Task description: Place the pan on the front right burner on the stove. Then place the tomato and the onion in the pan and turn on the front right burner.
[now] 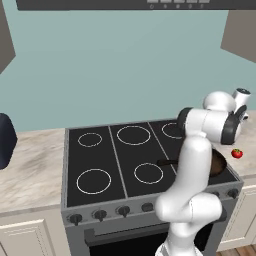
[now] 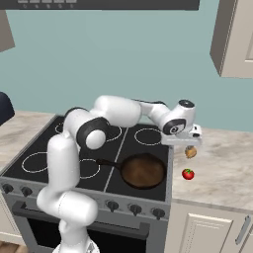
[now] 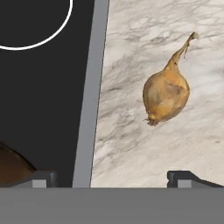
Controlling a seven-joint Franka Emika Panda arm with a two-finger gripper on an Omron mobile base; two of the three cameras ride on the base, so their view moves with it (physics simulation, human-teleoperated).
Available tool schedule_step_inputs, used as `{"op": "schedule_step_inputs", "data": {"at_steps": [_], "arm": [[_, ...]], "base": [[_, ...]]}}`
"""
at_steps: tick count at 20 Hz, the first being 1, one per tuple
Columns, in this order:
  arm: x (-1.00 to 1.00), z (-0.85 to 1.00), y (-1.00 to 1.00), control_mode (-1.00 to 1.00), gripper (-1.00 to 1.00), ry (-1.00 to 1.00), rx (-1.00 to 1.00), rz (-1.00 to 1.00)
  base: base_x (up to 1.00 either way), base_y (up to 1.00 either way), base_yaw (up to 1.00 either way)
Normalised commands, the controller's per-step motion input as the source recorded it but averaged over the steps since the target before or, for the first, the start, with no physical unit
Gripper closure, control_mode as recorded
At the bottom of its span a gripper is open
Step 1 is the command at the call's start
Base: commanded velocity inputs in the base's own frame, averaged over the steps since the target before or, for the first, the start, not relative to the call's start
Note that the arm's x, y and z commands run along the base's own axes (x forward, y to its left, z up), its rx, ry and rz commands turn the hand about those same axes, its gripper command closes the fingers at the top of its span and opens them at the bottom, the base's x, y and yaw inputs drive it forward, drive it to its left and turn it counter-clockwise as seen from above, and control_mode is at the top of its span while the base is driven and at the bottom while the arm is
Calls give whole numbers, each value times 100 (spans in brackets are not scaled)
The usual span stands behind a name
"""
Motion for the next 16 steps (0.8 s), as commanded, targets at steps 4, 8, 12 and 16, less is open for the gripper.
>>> {"op": "schedule_step_inputs", "data": {"at_steps": [4, 8, 12, 16], "arm": [[29, -10, -28, -100, -100, 6, 0, 9], [33, -10, -24, -100, -100, 4, 0, 8], [29, -16, -25, -100, -100, 5, 0, 8], [26, -23, -17, -100, -100, 6, 0, 8]], "base": [[0, 0, 0], [0, 0, 0], [0, 0, 0], [0, 0, 0]]}}
